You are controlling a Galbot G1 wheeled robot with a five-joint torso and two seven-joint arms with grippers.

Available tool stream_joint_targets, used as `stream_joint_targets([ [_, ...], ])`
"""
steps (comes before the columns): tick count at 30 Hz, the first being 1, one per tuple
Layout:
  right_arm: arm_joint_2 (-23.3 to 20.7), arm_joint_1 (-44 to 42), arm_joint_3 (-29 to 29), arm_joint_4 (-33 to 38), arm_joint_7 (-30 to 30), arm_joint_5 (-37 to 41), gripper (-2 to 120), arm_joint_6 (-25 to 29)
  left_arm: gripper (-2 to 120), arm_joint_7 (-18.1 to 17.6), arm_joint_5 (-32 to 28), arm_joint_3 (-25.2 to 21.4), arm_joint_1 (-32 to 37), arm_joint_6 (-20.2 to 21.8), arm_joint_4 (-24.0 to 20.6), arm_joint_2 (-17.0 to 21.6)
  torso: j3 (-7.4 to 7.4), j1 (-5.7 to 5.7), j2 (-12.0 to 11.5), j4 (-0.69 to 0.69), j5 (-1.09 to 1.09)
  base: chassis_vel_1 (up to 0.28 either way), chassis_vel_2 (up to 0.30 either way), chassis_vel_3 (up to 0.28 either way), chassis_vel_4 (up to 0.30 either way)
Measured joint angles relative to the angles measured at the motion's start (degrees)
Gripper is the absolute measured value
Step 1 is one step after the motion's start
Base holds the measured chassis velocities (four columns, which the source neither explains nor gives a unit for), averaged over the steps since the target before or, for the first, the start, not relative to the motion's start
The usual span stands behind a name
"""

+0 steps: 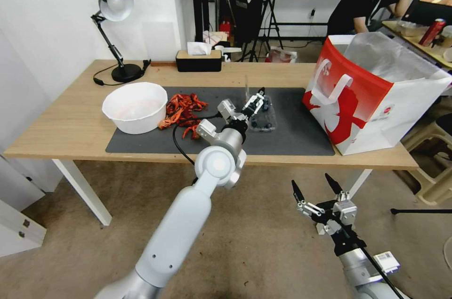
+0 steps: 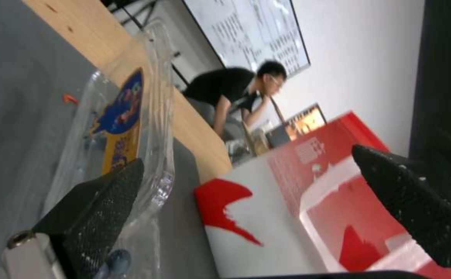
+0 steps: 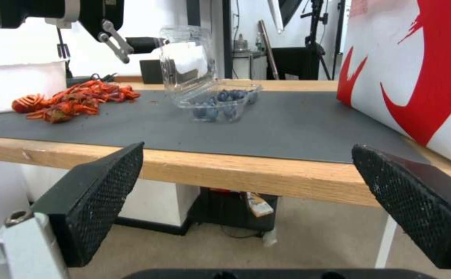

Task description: Close the takeout container lid, then place the container into the takeout bag.

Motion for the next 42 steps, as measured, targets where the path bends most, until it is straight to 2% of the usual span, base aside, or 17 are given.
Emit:
stream_joint_targets([
  [9, 0.0, -0.1, 0.1, -0.3, 0.0, 0.0, 100, 0.3, 100, 4.5, -0.9, 2.0, -3.7, 1.9, 3.3, 2.8, 0.0, 0.0, 0.0, 0.0, 0.0, 0.0, 0.0, 0.0, 0.0],
  [12, 0.1, -0.1, 0.2, -0.6, 0.0, -0.1, 100, 0.5, 100, 6.7, -1.3, 3.4, -6.3, 3.4, 5.7, 3.6, 0.0, 0.0, 0.0, -0.01, 0.01, 0.0, 0.0, 0.0, 0.0],
  [22, 0.5, 0.2, 0.1, -1.1, 0.0, -0.5, 100, 0.6, 100, 10.7, -1.6, 5.0, -10.0, 5.5, 10.1, 3.6, 0.0, 0.0, 0.0, 0.0, 0.01, 0.0, 0.0, 0.0, 0.0],
  [29, 0.6, 0.4, 0.0, -1.3, 0.0, -0.6, 100, 0.6, 100, 12.3, -1.6, 5.3, -11.7, 7.0, 11.9, 3.4, -0.01, 0.0, 0.0, 0.0, 0.0, 0.0, 0.0, 0.0, 0.0],
  [32, 0.6, 0.4, -0.1, -1.4, 0.0, -0.7, 100, 0.6, 99, 11.8, -1.7, 5.7, -12.2, 7.2, 12.6, 2.8, 0.0, 0.0, 0.0, 0.0, 0.0, 0.0, 0.0, 0.0, 0.0],
  [34, 0.7, 0.4, -0.1, -1.4, -0.1, -0.8, 100, 0.6, 91, 9.5, -2.2, 5.9, -12.7, 7.9, 13.6, 1.8, -0.01, 0.0, 0.0, -0.01, 0.01, 0.0, 0.0, 0.0, 0.0],
  [35, 0.7, 0.4, -0.1, -1.4, -0.1, -0.8, 100, 0.6, 91, 9.5, -2.2, 5.9, -12.7, 7.9, 13.6, 1.8, -0.01, 0.0, 0.0, -0.01, 0.01, 0.0, 0.0, 0.0, 0.0],
  [36, 0.7, 0.3, -0.1, -1.4, -0.1, -0.8, 100, 0.6, 88, 8.6, -2.4, 5.9, -12.9, 8.3, 14.0, 1.4, 0.0, 0.0, 0.0, 0.0, 0.01, 0.0, 0.0, 0.0, 0.0],
  [37, 0.8, 0.3, -0.1, -1.4, -0.1, -0.9, 100, 0.6, 80, 6.7, -2.9, 6.0, -13.1, 8.7, 14.7, 0.9, -0.01, 0.01, 0.0, -0.01, 0.01, 0.0, 0.0, 0.0, 0.0],
  [39, 0.8, 0.2, -0.2, -1.4, -0.1, -0.9, 100, 0.6, 76, 5.4, -3.2, 6.1, -13.3, 8.9, 15.2, 0.6, -0.01, 0.0, 0.0, -0.01, 0.01, 0.0, 0.0, 0.0, 0.0],
  [42, 1.1, 0.1, -0.3, -1.5, -0.3, -1.0, 100, 0.8, 62, 0.4, -4.4, 6.1, -14.0, 10.1, 17.1, -0.2, 0.0, 0.0, 0.0, -0.01, 0.01, 0.0, 0.0, 0.0, 0.0],
])
